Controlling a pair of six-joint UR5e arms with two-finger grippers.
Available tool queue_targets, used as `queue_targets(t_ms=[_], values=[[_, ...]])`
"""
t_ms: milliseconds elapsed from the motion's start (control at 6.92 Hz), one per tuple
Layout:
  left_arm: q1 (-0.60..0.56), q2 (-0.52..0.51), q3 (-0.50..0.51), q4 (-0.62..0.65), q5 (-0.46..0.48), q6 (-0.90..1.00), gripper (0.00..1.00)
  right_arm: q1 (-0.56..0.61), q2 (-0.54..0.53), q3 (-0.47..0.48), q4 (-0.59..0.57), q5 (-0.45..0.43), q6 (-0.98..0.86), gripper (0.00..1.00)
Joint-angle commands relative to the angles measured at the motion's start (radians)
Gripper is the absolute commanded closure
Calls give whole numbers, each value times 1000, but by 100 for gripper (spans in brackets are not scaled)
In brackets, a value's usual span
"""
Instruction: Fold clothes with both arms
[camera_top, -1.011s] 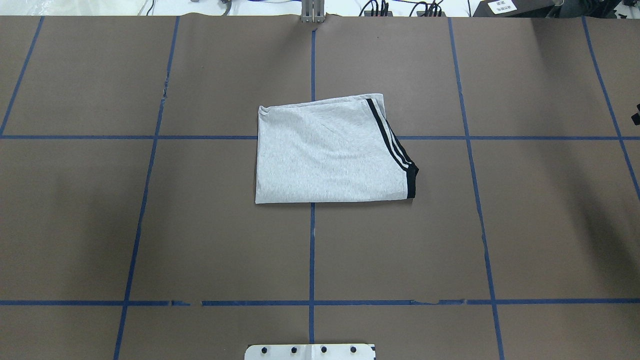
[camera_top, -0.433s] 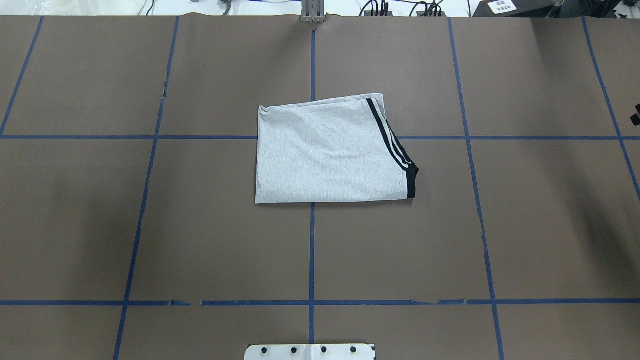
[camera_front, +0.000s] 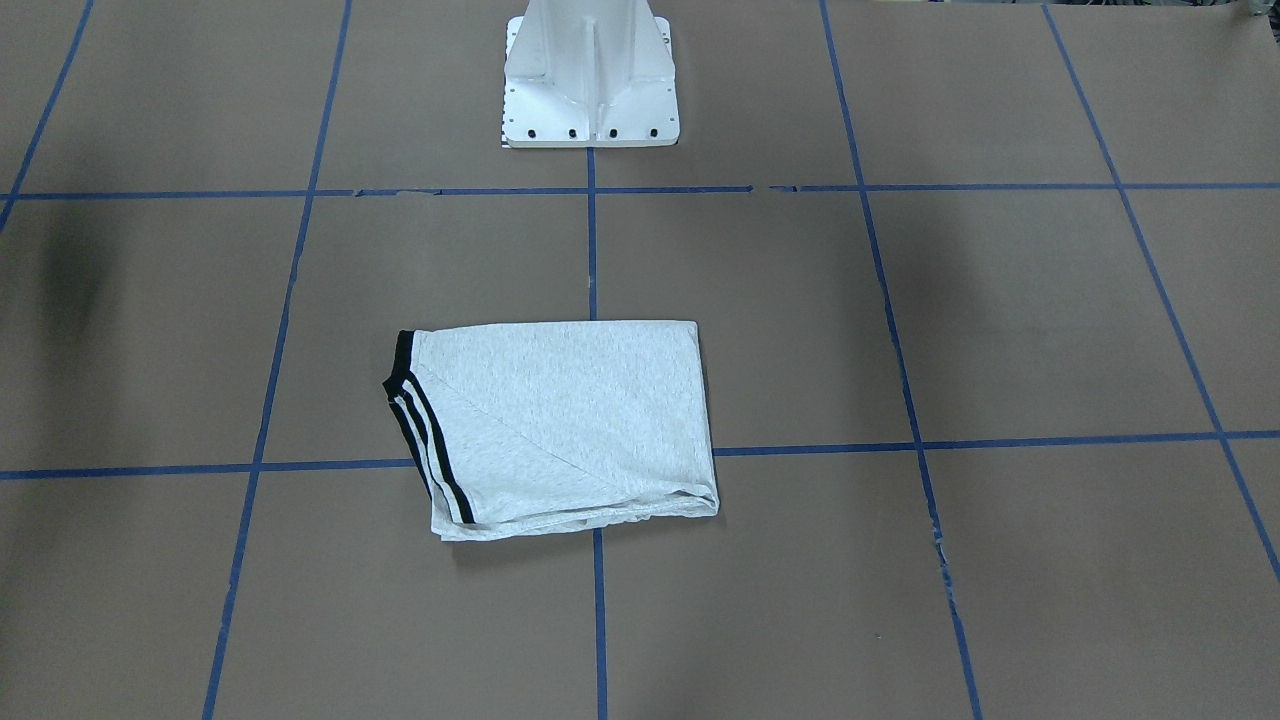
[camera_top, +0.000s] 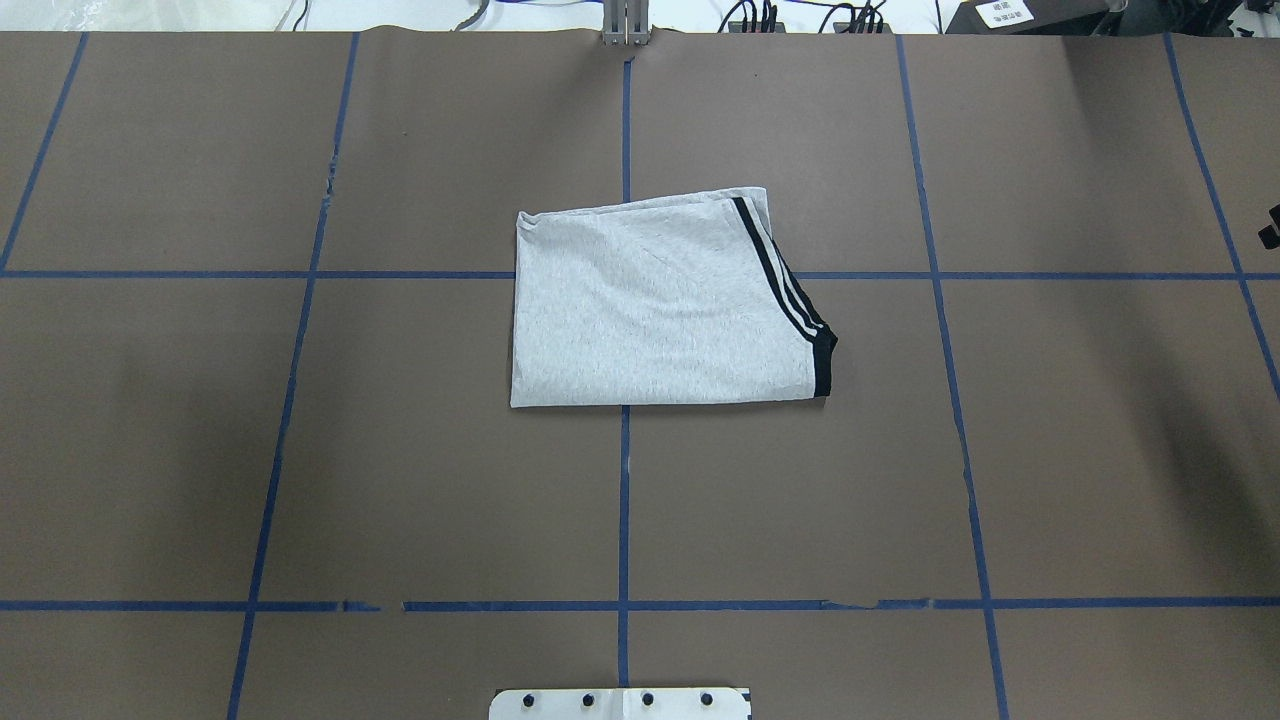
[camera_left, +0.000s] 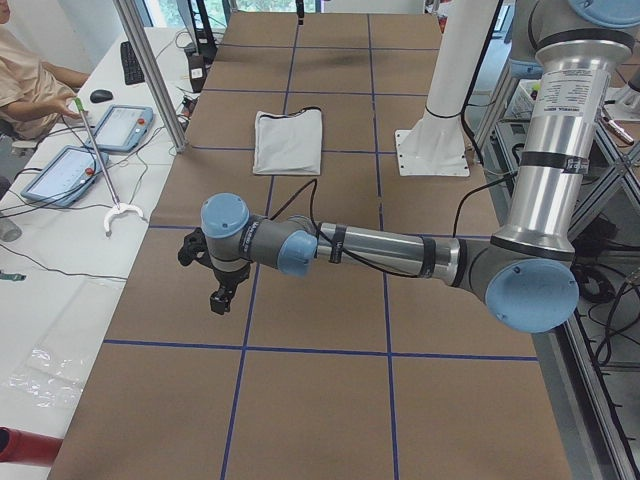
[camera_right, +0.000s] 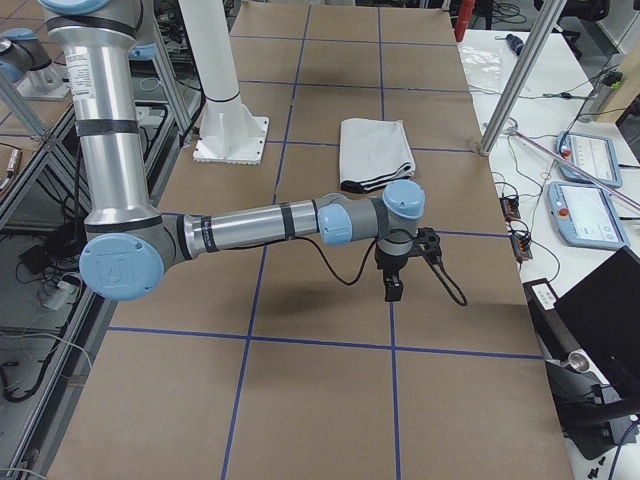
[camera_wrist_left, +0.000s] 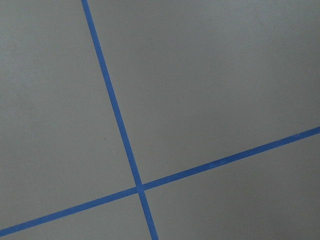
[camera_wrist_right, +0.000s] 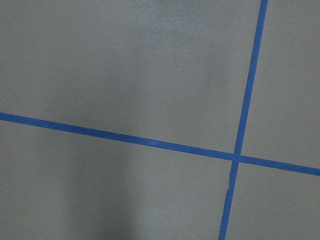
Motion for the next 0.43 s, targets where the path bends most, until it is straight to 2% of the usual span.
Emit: queue_targets(t_ms=[0,289], values=[[0,-3,-13,0,-3,3,0,0,-2,2,0,2,0,0],[0,-3,-54,6,-1,0,0,0,-9,19,0,68,1,0]])
